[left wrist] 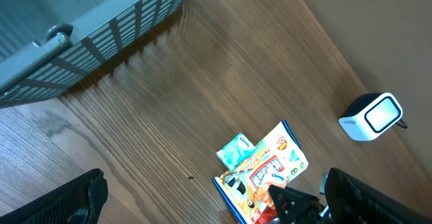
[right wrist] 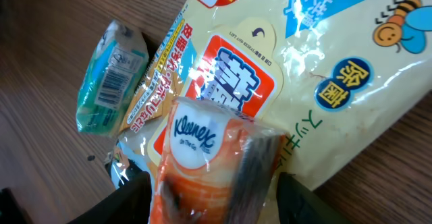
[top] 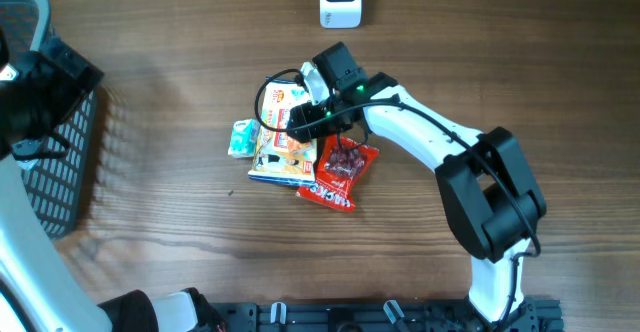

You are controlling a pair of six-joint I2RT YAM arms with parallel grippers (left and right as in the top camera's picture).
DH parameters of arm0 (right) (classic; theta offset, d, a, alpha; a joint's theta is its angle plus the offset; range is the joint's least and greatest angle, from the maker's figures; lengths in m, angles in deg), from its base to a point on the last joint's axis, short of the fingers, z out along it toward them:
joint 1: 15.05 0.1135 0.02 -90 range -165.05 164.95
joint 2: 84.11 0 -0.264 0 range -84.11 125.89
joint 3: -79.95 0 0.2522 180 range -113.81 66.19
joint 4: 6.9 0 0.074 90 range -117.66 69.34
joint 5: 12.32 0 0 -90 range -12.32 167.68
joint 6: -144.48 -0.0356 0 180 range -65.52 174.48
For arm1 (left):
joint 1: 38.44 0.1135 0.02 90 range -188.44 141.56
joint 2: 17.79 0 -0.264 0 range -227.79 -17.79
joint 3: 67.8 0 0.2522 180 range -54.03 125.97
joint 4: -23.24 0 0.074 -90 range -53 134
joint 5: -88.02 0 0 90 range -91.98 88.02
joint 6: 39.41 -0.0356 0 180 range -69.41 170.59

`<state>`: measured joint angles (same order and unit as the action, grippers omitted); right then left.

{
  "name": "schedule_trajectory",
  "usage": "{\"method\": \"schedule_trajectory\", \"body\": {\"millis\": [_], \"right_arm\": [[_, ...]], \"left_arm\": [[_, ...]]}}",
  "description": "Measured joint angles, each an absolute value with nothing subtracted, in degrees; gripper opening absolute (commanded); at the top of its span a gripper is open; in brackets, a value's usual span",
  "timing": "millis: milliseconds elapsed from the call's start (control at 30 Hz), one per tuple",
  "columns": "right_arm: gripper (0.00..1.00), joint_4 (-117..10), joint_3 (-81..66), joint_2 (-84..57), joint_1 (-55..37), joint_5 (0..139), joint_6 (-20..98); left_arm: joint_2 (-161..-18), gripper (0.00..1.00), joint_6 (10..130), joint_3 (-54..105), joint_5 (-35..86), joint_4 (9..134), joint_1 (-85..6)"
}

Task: Scan the item barcode
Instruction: 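Reach the right gripper to the pile and grasp the orange Kleenex pack, then lift the orange pack and carry it to the white scanner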

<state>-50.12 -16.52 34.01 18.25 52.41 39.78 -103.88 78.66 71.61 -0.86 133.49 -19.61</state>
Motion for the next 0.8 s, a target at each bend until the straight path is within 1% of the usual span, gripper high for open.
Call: {"method": "schedule_trajectory", "body": {"millis": [67,200,267,333,367,467,533,600,667,700,733,800], "right_arm": [[0.47,-50.3,-16.5,34.2,18.2,52.2,39.8],[0.46,-50.7,-16.5,34.2,18.2,51.9,39.5],[0.48,-50.6,-16.5,34.2,18.2,51.9,39.3],[0.61,-50.3,-16.4,34.2,18.2,51.9,38.9],[0.62,-50.0,-15.9,34.2,18.2,51.8,38.2],[0.61,-50.0,-15.3,34.2,18.2,51.6,37.6],[0.51,-50.0,-15.3,34.2,18.2,51.6,36.9],[0.44,-49.3,-14.8,34.2,18.2,51.5,35.9],[0.31,-48.4,-14.1,34.3,18.2,51.5,35.4],[0.19,-48.1,-13.9,34.5,18.2,51.5,35.2],[0.04,-48.0,-13.8,34.8,18.2,51.5,35.1],[0.04,-47.8,-13.8,35.3,18.2,51.1,34.6]], "left_arm": [[-103.9,1.00,78.7,71.6,-0.9,133.5,-19.6],[-103.9,1.00,78.7,71.6,-0.9,133.5,-19.6],[-103.9,1.00,78.7,71.6,-0.9,133.5,-19.6],[-103.9,1.00,78.7,71.6,-0.9,133.5,-19.6],[-103.9,1.00,78.7,71.6,-0.9,133.5,-19.6],[-103.9,1.00,78.7,71.6,-0.9,133.5,-19.6],[-103.9,1.00,78.7,71.6,-0.9,133.5,-19.6],[-103.9,1.00,78.7,71.6,-0.9,133.5,-19.6],[-103.9,1.00,78.7,71.6,-0.9,133.5,-19.6],[-103.9,1.00,78.7,71.6,-0.9,133.5,-19.6],[-103.9,1.00,78.7,71.6,-0.9,133.5,-19.6],[-103.9,1.00,78.7,71.6,-0.9,133.5,-19.6]]}}
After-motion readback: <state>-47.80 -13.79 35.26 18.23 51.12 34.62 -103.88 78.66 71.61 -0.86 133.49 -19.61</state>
